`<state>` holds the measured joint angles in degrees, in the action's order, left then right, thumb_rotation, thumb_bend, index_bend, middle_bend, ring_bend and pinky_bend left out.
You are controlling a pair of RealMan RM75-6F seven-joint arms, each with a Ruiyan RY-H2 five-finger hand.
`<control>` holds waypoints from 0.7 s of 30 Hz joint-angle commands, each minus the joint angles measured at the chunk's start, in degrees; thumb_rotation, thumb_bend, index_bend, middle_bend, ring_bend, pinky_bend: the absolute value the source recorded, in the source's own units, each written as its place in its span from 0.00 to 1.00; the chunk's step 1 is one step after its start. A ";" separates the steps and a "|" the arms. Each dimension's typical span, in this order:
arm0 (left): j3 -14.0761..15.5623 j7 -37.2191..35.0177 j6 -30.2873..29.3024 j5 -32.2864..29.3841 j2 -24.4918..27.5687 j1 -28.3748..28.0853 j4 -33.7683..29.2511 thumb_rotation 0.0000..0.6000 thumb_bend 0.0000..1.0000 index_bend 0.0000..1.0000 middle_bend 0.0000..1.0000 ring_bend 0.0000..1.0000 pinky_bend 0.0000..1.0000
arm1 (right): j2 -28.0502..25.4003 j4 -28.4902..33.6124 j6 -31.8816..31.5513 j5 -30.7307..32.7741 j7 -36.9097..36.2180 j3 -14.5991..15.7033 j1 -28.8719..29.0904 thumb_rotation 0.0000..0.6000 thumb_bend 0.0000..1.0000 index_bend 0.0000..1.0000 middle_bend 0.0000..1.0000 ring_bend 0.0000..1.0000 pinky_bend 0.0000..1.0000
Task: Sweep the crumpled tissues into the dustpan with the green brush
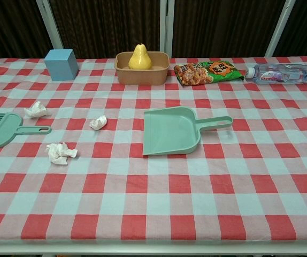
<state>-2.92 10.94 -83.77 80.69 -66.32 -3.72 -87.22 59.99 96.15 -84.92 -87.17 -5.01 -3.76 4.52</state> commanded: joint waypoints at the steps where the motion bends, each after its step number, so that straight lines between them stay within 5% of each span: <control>1: 0.03 0.22 0.43 -0.10 -0.02 -0.25 0.05 1.00 0.16 0.21 0.18 0.13 0.12 | 0.00 -0.03 -0.11 -0.02 -0.08 -0.02 -0.03 1.00 0.11 0.03 0.11 0.00 0.00; 16: -2.50 3.72 6.78 0.58 1.49 -6.88 -0.77 1.00 0.16 0.22 0.18 0.13 0.12 | -1.92 0.00 0.10 0.20 -1.88 -0.58 0.29 1.00 0.11 0.03 0.11 0.00 0.00; 21: -4.72 6.36 13.46 -0.76 0.46 -12.88 -0.55 1.00 0.16 0.28 0.22 0.24 0.24 | -2.31 -0.59 0.26 0.24 -2.73 -1.10 0.78 1.00 0.11 0.03 0.11 0.00 0.00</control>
<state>-6.38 15.76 -72.80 80.57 -65.23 -14.08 -87.90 57.75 95.64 -84.72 -86.96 -7.66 -4.79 5.23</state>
